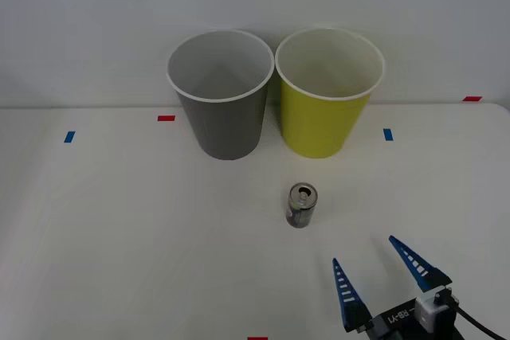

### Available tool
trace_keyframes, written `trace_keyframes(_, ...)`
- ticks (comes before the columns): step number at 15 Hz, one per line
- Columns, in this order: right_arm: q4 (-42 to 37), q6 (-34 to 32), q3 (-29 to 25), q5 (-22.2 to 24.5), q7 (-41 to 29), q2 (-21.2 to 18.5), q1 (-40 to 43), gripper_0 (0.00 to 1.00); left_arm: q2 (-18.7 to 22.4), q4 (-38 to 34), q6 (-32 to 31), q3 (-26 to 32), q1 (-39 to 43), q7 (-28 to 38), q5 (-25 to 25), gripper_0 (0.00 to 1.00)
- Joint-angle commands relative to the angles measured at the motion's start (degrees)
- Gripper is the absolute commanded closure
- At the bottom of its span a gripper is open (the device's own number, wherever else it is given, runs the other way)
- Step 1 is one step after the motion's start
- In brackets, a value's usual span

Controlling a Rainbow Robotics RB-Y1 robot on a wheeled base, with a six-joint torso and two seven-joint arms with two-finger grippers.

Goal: Put cans in the gray bin and PET bottles in the light green bin.

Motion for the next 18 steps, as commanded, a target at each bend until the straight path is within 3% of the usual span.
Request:
trace_keyframes(1, 3.4, -0.5, 1.1, 0.1, 0.2, 0.6, -4.1, 0.0, 0.0, 0.0, 0.0, 0.0, 0.0, 0.0, 0.0, 0.0)
trace_keyframes(8, 13.7, -0.4, 3.2, 0.2, 0.6, 4.0, -16.0, 0.0, 0.0, 0.0, 0.0, 0.0, 0.0, 0.0, 0.0, 0.0)
trace_keyframes(18, 14.0, 7.5, 4.6, 0.1, 0.5, 5.7, -23.5, 0.0, 0.0, 0.0, 0.0, 0.0, 0.0, 0.0, 0.0, 0.0)
